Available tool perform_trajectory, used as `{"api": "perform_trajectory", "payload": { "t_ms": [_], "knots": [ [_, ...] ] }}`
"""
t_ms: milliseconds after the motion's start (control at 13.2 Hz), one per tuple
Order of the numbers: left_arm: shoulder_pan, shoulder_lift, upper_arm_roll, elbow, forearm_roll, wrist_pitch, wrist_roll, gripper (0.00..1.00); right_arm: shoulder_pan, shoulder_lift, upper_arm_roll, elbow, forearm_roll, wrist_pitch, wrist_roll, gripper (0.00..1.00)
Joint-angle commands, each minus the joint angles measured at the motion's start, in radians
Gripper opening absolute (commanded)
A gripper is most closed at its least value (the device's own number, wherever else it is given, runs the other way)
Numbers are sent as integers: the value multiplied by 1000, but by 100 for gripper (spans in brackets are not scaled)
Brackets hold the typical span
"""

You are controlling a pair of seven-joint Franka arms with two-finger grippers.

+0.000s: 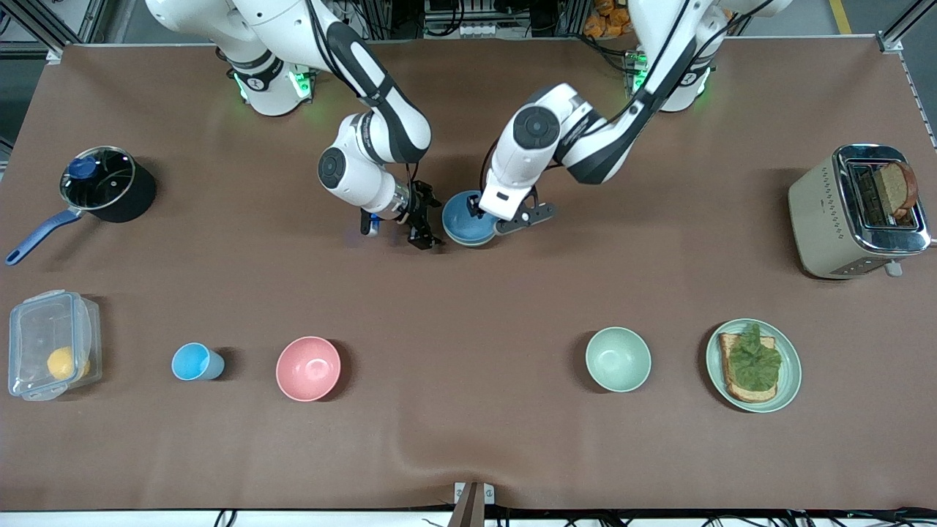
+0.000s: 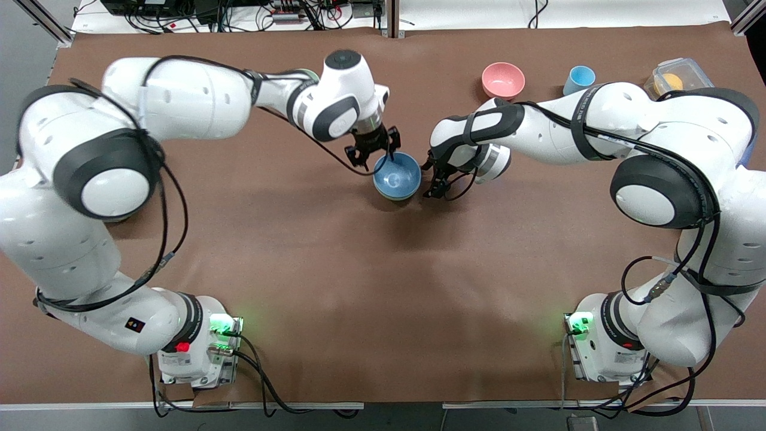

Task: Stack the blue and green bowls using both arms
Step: 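Open the left gripper and release the blue bowl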

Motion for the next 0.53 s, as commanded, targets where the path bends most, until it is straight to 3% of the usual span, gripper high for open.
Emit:
{"api": "perform_trajectory", "payload": {
  "t_ms": [0,228,304,455],
  "knots": [
    [68,-180,5,3,-6,-108,-2,100,-39,-54,-7,-85,29,-28,-121,100],
    [157,-232,6,99,88,-250,7,100,-86,-106,-19,-128,19,-98,-177,100],
    [162,-229,9,154,134,-341,21,100,-86,-132,-50,-139,-17,-149,-177,100],
    [205,-220,11,237,158,-437,56,100,-86,-184,-175,-134,-171,-357,-171,100]
  ]
}}
